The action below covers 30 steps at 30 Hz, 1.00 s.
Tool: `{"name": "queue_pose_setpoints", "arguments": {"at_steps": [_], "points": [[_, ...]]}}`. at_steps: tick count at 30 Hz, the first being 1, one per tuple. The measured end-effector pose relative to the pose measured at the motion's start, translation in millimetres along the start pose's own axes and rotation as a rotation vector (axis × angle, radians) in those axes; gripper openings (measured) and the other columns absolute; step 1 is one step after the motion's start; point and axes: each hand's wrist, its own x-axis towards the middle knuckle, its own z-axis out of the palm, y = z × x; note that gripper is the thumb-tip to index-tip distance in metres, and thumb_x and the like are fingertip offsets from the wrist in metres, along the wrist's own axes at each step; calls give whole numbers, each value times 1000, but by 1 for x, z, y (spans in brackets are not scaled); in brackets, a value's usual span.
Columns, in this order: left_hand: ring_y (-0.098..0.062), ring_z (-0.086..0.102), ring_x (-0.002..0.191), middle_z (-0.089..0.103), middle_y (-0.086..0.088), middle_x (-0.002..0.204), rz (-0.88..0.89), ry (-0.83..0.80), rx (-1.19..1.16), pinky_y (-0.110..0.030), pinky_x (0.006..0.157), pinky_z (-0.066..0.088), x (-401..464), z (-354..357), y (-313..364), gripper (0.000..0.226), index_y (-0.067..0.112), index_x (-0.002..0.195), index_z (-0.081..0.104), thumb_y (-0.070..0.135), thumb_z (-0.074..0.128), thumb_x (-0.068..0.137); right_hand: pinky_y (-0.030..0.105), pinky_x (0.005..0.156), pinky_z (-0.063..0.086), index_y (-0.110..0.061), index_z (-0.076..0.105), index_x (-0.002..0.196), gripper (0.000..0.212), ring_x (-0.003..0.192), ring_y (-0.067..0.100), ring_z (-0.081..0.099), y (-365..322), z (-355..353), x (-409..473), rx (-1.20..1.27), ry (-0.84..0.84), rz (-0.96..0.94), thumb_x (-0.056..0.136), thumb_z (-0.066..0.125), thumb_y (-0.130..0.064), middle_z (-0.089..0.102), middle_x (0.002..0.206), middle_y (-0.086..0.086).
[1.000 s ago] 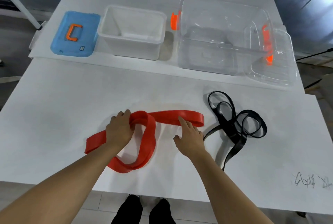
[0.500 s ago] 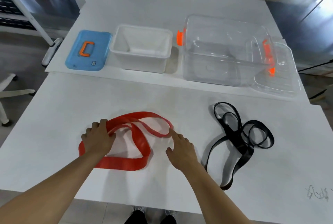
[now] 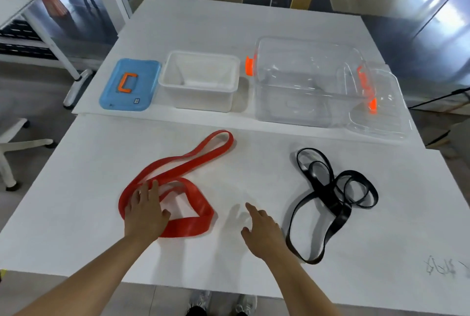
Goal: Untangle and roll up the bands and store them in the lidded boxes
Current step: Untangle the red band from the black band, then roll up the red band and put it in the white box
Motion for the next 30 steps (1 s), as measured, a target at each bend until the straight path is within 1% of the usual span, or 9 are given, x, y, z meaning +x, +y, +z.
{"name": "queue_pose_setpoints", "arguments": {"at_steps": [6,9,11,13,17,20,24,28,30], "points": [[-48,51,133,51,-22,149,140,136,13,-60,97,48,-31,0,36,65,12,137,59,35,77,78,41,115,39,-28,23,164,66,139,30,47,26,2,-15,-2,-3,55,102,48,-29,47,154,4],[-31,61,120,68,-5,127,205,4,-25,-47,98,48,-50,9,51,54,20,122,67,59,48,90,39,116,37,-28,24,163,65,145,26,41,42,3,-22,-19,-29,87,103,47,-30,42,158,2],[-21,59,117,65,6,122,248,-78,-16,-38,99,42,-60,18,54,53,30,124,60,67,41,91,37,117,36,-27,24,163,64,144,24,42,51,5,-25,-32,-39,105,103,47,-29,42,157,2],[-20,64,107,66,9,111,292,-87,0,-38,93,45,-66,25,52,47,34,121,60,63,53,85,36,117,37,-27,25,163,64,141,23,45,58,5,-27,-38,-24,114,103,47,-29,44,155,1],[-15,65,59,62,11,65,371,5,61,-32,58,53,-66,37,44,45,38,88,73,47,91,48,34,114,38,-28,27,161,61,140,22,45,59,1,-26,15,-7,128,104,47,-30,45,153,-1],[-12,63,65,63,13,65,389,-21,29,-27,60,52,-73,23,49,38,40,89,75,46,88,54,31,110,42,-29,33,158,57,137,20,48,47,-1,-21,76,-6,93,104,49,-32,49,149,-3],[-18,59,94,65,12,92,448,53,-152,-29,78,37,-88,4,53,35,38,119,65,48,60,85,25,98,43,-27,55,141,40,113,13,58,12,-5,-9,300,-58,72,105,52,-44,64,133,-3],[-13,61,84,65,16,84,576,113,-138,-24,71,35,-100,-6,54,35,43,111,65,56,57,79,34,101,49,-21,68,122,48,110,20,68,-32,-9,-3,673,-254,145,104,45,-59,73,119,4],[-8,60,78,64,19,77,633,113,-91,-23,68,40,-107,-5,56,35,45,106,66,59,56,75,37,95,56,-21,72,115,46,98,20,73,-46,-9,-1,820,-376,183,102,49,-59,78,108,7]]}}
